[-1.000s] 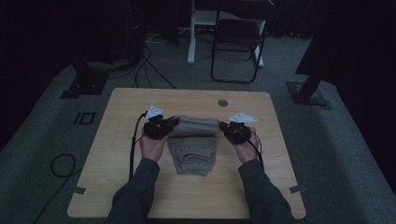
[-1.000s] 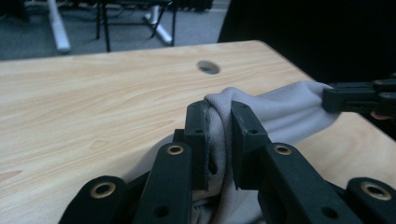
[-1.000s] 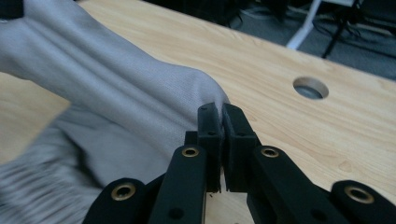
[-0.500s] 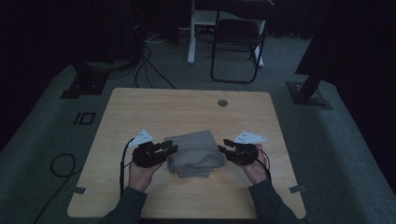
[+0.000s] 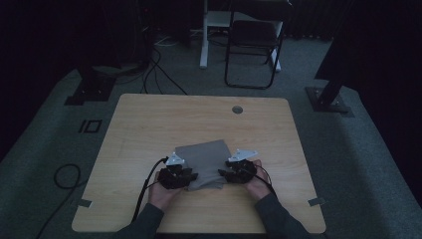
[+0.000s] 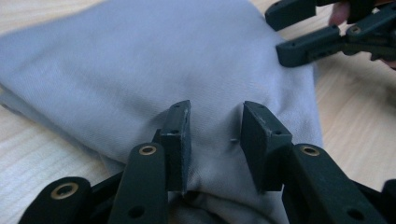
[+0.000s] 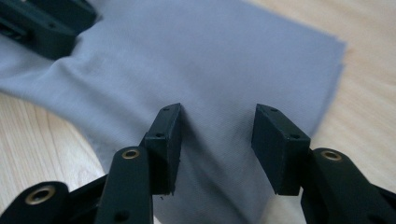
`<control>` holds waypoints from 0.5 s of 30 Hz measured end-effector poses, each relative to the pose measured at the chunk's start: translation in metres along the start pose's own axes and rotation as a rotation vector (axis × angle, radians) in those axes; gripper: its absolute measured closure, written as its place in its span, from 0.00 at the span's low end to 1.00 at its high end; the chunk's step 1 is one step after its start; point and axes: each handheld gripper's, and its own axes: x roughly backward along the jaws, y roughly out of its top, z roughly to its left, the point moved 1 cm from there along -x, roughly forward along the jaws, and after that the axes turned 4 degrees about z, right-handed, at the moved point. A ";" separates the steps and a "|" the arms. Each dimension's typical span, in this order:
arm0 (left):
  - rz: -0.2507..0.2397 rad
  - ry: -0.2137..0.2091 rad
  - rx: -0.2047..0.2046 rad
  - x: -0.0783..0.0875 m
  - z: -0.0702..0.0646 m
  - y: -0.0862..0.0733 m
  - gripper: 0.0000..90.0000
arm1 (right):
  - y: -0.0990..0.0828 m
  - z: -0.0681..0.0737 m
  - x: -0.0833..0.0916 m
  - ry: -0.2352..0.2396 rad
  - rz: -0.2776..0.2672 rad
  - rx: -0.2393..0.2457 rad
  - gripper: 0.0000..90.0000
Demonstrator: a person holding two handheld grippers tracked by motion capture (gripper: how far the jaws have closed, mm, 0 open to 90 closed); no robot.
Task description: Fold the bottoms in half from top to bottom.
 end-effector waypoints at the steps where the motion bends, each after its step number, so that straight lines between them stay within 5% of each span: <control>1: 0.001 0.007 -0.005 -0.001 0.001 0.001 0.70 | -0.001 0.001 -0.002 -0.003 0.007 0.004 0.59; 15: -0.035 0.146 0.017 -0.023 0.034 0.030 0.69 | 0.018 -0.022 -0.032 -0.067 -0.006 -0.079 0.59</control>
